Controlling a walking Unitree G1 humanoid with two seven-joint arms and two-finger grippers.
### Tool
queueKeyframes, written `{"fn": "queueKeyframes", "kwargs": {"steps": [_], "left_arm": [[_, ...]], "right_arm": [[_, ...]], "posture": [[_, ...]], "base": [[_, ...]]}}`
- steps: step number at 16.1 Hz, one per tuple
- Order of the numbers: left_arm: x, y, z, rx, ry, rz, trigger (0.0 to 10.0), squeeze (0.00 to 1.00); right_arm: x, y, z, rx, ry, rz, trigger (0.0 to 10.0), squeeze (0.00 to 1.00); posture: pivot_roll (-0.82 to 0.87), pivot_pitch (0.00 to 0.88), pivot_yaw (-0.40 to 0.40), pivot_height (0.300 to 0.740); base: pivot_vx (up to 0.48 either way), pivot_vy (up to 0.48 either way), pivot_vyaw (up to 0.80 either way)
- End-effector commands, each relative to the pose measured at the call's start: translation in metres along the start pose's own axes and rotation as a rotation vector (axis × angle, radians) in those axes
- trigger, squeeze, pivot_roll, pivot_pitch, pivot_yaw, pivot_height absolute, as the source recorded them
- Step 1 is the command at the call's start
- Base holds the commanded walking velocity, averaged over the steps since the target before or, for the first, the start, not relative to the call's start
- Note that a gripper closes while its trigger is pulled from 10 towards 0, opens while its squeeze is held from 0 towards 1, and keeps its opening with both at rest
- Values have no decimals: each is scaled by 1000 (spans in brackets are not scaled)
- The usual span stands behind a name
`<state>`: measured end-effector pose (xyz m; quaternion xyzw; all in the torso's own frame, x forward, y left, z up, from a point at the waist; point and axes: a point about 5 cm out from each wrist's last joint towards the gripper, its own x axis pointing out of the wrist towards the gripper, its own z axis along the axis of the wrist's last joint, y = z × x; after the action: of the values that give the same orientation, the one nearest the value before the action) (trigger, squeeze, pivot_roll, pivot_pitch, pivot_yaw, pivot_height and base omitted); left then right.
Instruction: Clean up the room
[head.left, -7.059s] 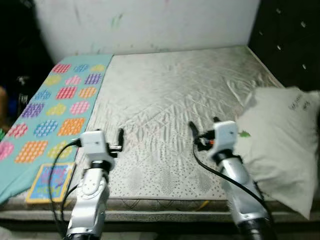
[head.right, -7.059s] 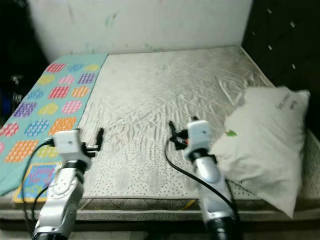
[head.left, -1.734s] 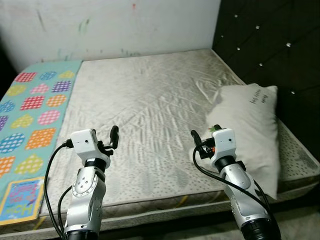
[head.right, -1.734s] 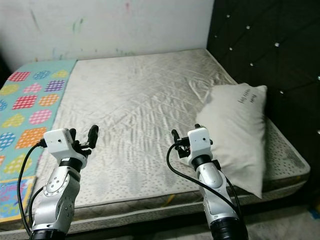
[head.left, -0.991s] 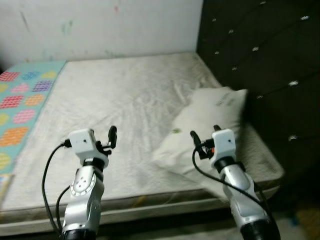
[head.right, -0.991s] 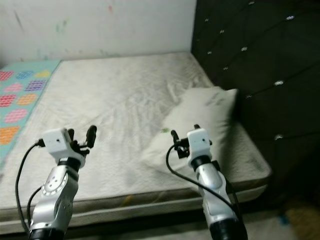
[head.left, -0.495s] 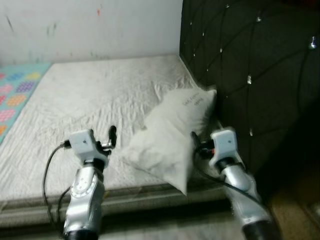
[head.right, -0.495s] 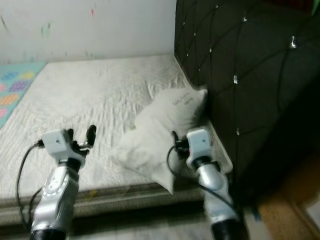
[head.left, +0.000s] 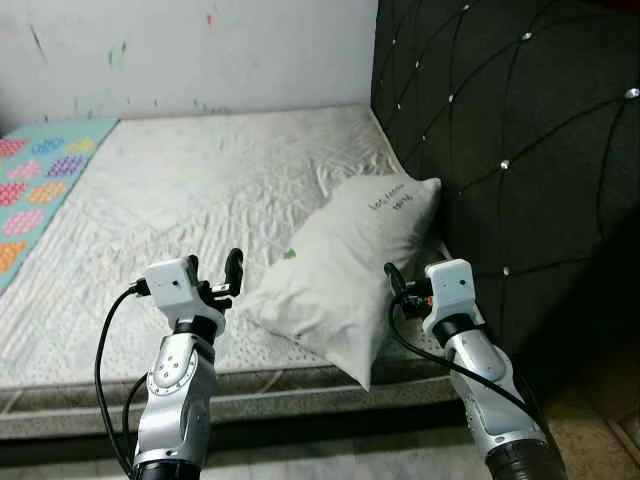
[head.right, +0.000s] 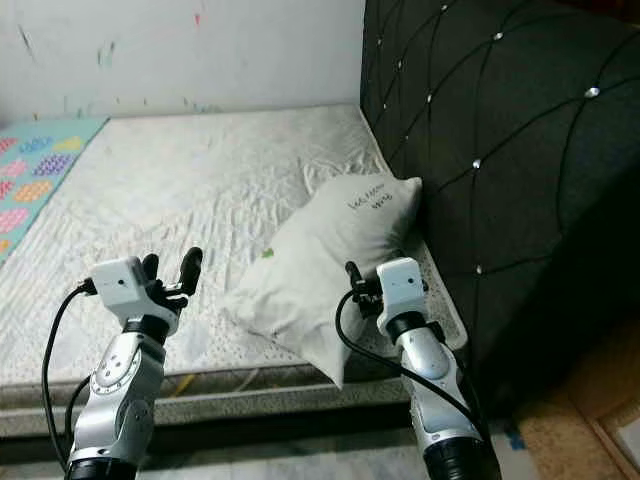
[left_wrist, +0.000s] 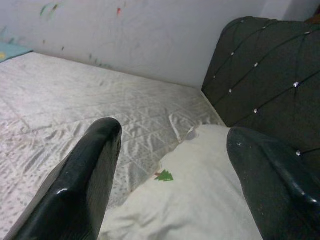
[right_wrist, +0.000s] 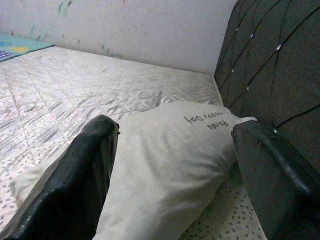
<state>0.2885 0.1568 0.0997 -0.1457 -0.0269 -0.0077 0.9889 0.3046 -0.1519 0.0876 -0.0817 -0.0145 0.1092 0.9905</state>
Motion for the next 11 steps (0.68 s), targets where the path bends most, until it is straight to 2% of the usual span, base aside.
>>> {"fn": "queueKeyframes", "kwargs": {"steps": [1, 11], "left_arm": [[1, -1, 5, 1, -20, -11, 10000, 0], [1, -4, 2, -16, -8, -33, 10000, 0]], "right_arm": [[2, 1, 5, -2, -22, 5, 10000, 0], [2, 0, 5, -4, -25, -2, 10000, 0]], "posture": [[-149, 0, 65, 740], [-153, 0, 70, 740]], "base": [[285, 0, 0], [306, 0, 0]]}}
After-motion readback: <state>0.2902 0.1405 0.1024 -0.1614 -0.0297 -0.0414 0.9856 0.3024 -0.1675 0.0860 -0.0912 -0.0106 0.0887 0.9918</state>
